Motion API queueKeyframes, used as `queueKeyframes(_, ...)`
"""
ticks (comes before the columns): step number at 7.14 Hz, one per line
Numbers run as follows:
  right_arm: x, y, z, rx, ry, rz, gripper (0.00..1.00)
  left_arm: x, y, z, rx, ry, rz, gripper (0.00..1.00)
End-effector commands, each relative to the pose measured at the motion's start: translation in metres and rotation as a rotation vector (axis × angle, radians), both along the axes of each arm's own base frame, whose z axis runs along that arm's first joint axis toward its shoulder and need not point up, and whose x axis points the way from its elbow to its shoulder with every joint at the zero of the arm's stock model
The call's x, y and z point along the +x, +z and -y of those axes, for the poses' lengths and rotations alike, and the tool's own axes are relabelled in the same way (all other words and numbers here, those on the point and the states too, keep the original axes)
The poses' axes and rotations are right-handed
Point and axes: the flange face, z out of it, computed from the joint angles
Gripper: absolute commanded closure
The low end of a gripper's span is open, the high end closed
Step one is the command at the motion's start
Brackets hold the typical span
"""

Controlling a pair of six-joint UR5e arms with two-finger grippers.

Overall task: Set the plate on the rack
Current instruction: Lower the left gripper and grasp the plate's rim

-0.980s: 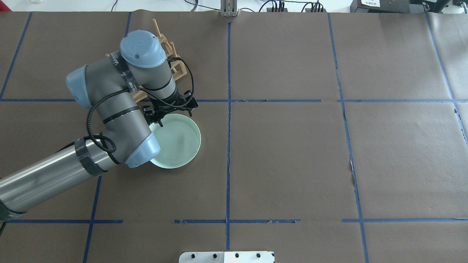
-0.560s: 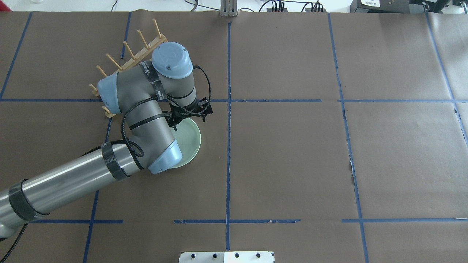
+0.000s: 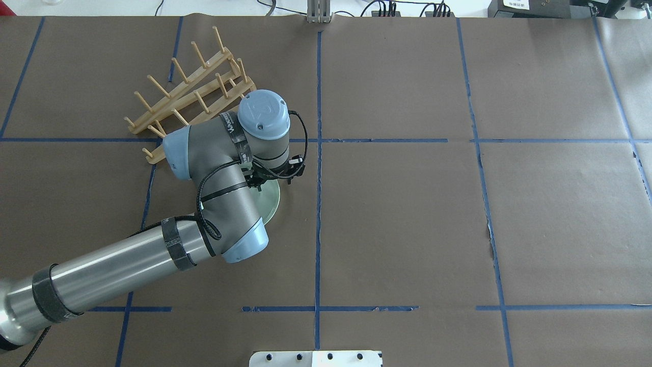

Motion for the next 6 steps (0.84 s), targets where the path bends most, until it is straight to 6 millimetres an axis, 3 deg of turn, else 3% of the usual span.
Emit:
queueKeyframes(1,0.0,0.001,0.0,-0.001,0.0,0.0,0.0,0.0,0.003,-0.001,-0.002,0.002,0.002,1.0)
queueKeyframes(2,0.0,0.0,0.0,0.0,0.0,0.0,0.0,-0.002,0.001,0.0,-0.002,0.0,-0.001,1.0)
queueKeyframes(3,0.0,0.0,0.0,0.0,0.0,0.0,0.0,-0.023,-0.021,0.008,0.018,-0.023,-0.042,1.0)
queueKeyframes(4,0.0,0.001,0.0,-0.001,0.0,0.0,0.0,-0.07,-0.061,0.023,0.059,-0.084,-0.114,1.0)
queueKeyframes(5,0.0,0.001,0.0,-0.001,0.0,0.0,0.0,-0.132,-0.101,0.033,0.097,-0.166,-0.203,1.0)
queueKeyframes(6,0.0,0.0,0.0,0.0,0.0,0.0,0.0,-0.188,-0.125,0.033,0.089,-0.209,-0.294,1.0)
